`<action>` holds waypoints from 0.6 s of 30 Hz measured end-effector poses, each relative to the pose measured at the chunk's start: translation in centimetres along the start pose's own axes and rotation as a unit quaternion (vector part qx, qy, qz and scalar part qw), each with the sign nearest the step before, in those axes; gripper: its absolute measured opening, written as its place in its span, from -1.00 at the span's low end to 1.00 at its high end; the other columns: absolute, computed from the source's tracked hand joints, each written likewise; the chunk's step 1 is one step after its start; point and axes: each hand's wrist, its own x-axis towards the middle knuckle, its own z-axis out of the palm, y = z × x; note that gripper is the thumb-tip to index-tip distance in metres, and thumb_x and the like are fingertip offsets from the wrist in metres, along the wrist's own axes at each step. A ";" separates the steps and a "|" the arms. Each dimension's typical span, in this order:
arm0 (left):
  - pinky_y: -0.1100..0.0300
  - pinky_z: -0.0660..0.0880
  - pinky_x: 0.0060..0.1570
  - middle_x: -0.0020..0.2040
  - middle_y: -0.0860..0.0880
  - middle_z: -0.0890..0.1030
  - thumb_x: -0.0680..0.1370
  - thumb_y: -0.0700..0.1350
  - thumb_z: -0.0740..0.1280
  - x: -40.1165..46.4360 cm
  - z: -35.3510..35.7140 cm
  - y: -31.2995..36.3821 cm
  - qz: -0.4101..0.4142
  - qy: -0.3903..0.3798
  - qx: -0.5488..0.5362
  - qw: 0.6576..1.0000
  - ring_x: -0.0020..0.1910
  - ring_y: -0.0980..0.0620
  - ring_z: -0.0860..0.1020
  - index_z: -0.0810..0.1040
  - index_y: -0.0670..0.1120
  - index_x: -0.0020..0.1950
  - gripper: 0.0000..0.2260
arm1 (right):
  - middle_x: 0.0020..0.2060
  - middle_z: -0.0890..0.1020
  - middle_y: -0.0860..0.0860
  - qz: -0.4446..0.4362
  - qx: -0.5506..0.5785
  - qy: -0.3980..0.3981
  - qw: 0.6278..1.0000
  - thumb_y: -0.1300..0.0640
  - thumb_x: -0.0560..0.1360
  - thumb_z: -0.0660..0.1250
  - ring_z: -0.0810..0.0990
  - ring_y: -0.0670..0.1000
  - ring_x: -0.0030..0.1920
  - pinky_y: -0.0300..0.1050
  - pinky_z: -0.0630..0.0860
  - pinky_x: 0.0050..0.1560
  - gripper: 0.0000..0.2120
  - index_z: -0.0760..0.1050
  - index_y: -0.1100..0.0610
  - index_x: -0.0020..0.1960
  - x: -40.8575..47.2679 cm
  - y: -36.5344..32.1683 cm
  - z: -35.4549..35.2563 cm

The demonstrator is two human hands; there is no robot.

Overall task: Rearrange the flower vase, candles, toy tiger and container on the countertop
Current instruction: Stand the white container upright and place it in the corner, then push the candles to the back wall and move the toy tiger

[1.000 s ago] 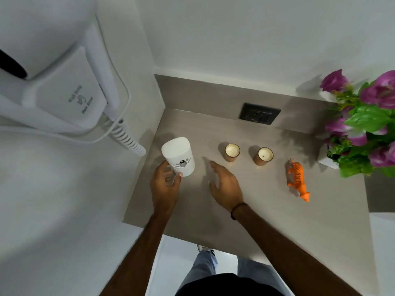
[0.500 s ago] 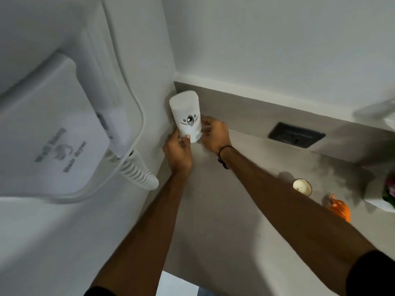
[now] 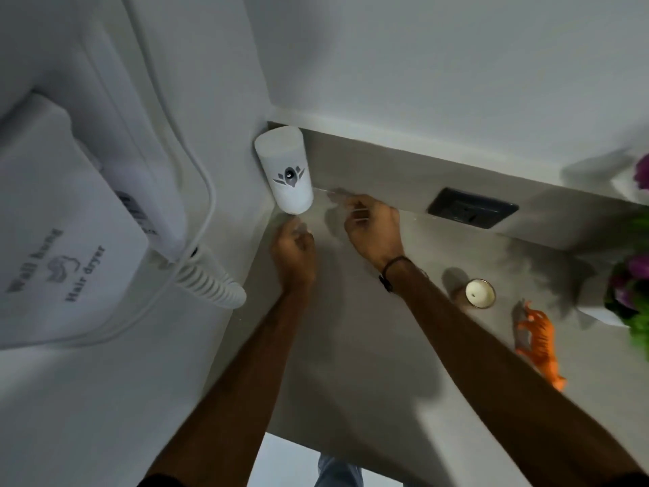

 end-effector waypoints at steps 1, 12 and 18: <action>0.29 0.50 0.15 0.13 -0.26 0.72 0.56 -0.36 0.40 -1.6 0.1 -0.5 -0.001 -0.027 -0.010 1.000 0.13 -0.26 0.69 0.67 -0.30 0.22 -0.76 | -0.03 0.72 0.00 -0.001 0.000 0.014 1.000 0.26 0.47 0.32 0.68 -0.03 -0.10 -0.15 0.66 -0.02 -0.71 0.64 0.12 0.15 -1.8 0.9 -1.5; -0.02 0.66 0.16 0.23 -0.11 0.62 0.47 -0.16 0.56 -15.2 4.5 0.6 0.045 -0.278 0.009 0.959 0.07 -0.09 0.66 0.53 -0.07 0.46 -0.44 | 0.25 0.59 0.13 0.199 -0.143 0.130 0.961 0.07 0.32 0.55 0.55 0.14 0.24 0.09 0.50 0.27 -0.32 0.44 0.16 0.39 -15.8 11.2 -13.4; -0.15 0.65 0.24 0.31 -0.17 0.64 0.52 -0.24 0.54 -13.5 8.2 4.2 0.054 -0.243 0.048 0.967 0.19 -0.16 0.66 0.60 -0.15 0.39 -0.56 | 0.09 0.69 0.03 0.212 -0.079 0.138 0.964 0.01 0.33 0.55 0.65 0.03 0.06 0.05 0.59 0.12 -0.53 0.59 0.09 0.21 -12.5 13.1 -13.6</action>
